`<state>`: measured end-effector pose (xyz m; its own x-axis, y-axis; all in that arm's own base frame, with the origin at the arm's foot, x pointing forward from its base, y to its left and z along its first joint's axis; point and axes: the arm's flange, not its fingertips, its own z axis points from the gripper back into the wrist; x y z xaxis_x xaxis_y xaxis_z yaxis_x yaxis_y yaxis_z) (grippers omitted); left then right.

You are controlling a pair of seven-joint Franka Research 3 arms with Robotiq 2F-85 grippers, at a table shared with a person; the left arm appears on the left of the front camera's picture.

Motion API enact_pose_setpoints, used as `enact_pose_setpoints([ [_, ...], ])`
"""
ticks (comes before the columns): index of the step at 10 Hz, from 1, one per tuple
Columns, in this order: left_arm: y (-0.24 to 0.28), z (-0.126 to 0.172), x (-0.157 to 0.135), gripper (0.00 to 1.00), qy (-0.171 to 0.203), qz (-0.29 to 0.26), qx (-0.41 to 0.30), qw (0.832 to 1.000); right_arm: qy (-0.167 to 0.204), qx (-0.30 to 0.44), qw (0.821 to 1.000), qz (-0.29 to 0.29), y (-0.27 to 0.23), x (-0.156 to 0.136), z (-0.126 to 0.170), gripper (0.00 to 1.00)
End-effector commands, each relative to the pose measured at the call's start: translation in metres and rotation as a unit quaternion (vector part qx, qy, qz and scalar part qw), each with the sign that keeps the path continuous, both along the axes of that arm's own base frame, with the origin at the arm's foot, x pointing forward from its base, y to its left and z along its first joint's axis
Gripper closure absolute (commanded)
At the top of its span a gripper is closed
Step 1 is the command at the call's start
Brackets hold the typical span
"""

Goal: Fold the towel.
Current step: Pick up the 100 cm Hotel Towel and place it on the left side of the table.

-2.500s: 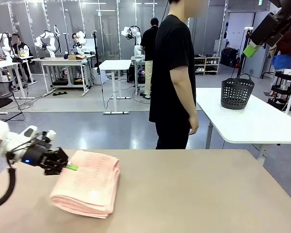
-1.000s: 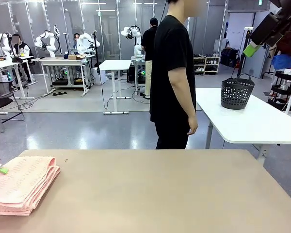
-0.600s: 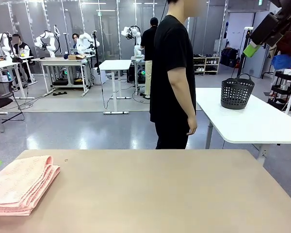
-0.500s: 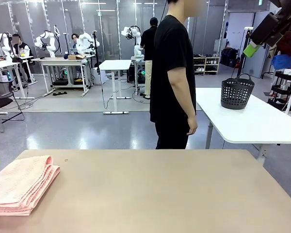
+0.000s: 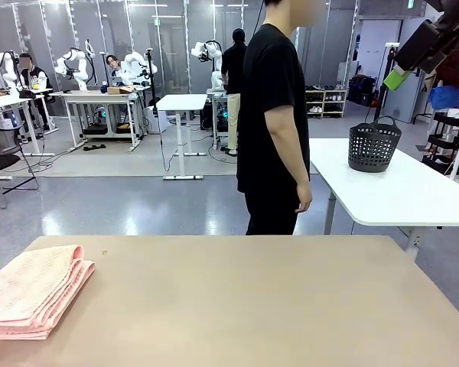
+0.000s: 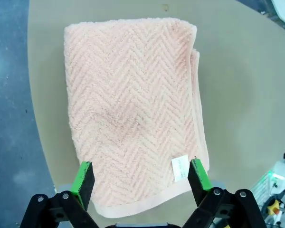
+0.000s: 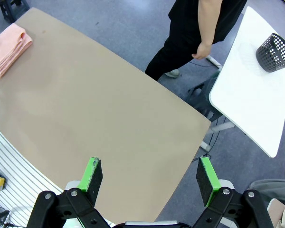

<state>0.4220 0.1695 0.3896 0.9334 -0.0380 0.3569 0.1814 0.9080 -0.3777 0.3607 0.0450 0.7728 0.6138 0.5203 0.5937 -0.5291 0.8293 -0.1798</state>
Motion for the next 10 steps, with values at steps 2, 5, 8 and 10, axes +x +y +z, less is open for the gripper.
enact_pose_setpoints([
  [2,0.0061,0.0016,0.0085,0.00,0.003,-0.003,0.001,1.000,0.000,-0.001,1.000,-0.001,-0.0002,-0.0011,-0.0014,0.00],
  [5,0.0061,0.0016,0.0085,0.00,0.003,-0.003,0.001,1.000,0.000,-0.001,1.000,-0.001,-0.0002,-0.0011,-0.0014,0.00],
  [8,0.0061,0.0016,0.0085,0.00,0.003,-0.003,0.001,1.000,0.000,-0.001,1.000,-0.001,-0.0002,-0.0011,-0.0014,0.00],
  [10,0.0061,0.0016,0.0085,0.00,0.003,-0.003,0.001,1.000,0.000,-0.001,1.000,-0.001,-0.0002,-0.0011,-0.0014,0.00],
])
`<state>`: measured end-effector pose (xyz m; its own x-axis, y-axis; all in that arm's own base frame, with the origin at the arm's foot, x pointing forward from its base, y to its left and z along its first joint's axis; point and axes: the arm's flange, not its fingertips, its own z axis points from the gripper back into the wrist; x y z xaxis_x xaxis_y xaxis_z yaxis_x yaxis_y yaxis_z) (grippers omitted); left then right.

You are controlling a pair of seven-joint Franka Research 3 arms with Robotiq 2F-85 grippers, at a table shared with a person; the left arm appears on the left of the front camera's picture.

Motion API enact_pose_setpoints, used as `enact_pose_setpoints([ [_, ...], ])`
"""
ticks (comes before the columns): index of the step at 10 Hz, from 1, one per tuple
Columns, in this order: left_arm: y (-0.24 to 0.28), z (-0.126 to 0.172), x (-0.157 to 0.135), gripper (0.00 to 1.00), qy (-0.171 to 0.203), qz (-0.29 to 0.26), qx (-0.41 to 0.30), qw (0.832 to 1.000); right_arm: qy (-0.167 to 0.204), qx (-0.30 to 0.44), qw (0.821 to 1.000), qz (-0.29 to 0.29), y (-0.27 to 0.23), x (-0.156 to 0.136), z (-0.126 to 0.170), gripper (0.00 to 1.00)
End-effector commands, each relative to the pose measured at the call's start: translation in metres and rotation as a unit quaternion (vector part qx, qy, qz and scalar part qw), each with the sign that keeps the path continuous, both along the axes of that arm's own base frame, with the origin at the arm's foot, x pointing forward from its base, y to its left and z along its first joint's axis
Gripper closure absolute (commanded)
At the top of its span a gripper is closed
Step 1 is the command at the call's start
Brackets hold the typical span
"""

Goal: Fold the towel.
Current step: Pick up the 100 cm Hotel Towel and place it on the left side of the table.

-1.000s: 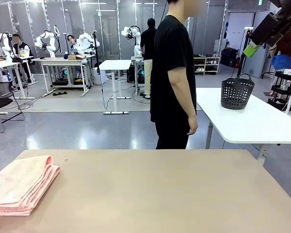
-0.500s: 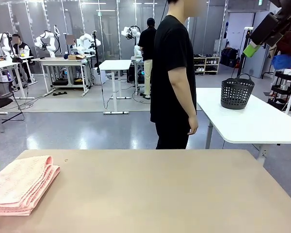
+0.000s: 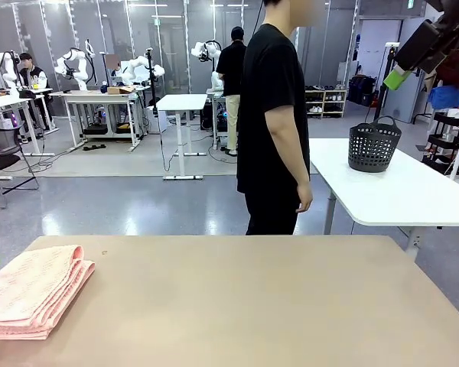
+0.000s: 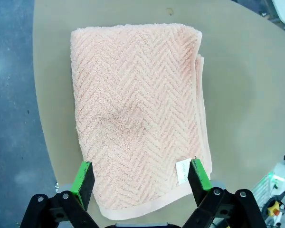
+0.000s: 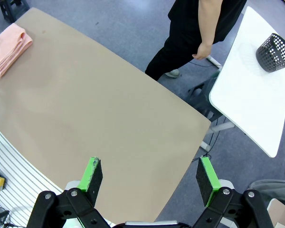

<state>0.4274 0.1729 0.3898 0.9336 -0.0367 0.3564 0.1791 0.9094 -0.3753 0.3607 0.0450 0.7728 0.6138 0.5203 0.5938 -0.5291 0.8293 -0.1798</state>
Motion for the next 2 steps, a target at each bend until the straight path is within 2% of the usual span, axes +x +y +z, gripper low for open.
enact_pose_setpoints([
  [1,0.0027,0.0014,0.0031,0.00,0.003,-0.005,-0.001,1.000,0.000,-0.001,1.000,-0.001,-0.0002,-0.0011,-0.0014,0.00],
  [2,0.0027,0.0014,0.0031,0.00,0.003,-0.005,-0.001,1.000,0.000,-0.001,1.000,-0.001,-0.0002,-0.0011,-0.0014,0.00],
])
